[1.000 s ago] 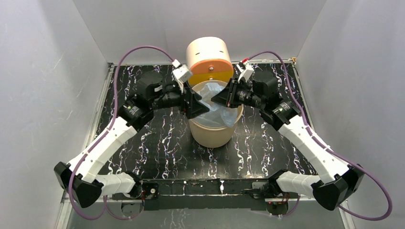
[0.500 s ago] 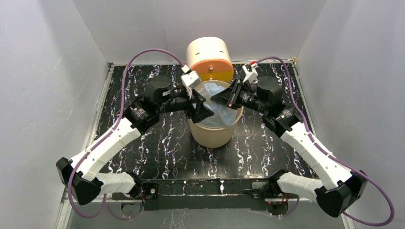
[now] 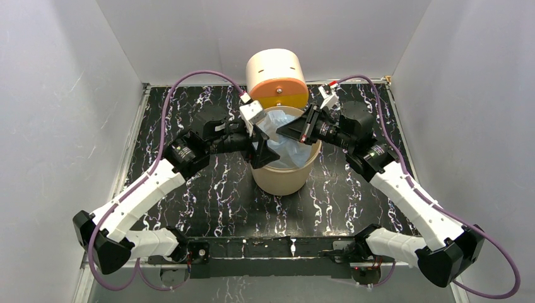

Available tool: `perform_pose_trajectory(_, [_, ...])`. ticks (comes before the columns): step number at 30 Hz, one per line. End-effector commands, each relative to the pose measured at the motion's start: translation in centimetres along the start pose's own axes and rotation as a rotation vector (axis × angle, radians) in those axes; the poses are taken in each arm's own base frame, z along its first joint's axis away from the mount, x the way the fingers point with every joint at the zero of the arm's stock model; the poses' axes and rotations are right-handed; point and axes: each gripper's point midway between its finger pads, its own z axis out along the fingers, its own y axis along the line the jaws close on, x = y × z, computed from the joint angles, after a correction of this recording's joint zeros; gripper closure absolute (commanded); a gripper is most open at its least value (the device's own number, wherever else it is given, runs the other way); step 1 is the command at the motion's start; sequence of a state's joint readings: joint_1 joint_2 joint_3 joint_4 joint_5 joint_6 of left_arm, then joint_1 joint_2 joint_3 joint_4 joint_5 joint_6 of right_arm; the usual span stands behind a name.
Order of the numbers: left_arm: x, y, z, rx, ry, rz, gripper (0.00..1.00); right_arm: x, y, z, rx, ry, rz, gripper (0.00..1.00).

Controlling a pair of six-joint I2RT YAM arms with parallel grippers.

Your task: Put the trash bags into the trash bin

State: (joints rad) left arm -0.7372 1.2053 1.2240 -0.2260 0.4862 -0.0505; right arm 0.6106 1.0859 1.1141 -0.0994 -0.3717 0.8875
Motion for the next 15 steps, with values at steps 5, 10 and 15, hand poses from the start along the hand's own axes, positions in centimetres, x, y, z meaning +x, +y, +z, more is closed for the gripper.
perform_pose_trajectory(5, [-3.5, -2.3, -0.1, 0.12, -0.039, 0.029, 0.24, -1.0, 1.8, -0.4, -0.067, -0.032, -0.032, 0.92])
perform_pose_trajectory(10, [-2.5, -2.0, 0.8, 0.138, -0.012, 0.02, 0.26, -1.2, 2.1, -0.8, -0.065, -0.049, -0.037, 0.91])
perform_pose_trajectory(15, [-1.6, -1.9, 1.3, 0.149, 0.01, 0.006, 0.34, -1.4, 2.0, -1.0, -0.06, -0.057, -0.039, 0.9])
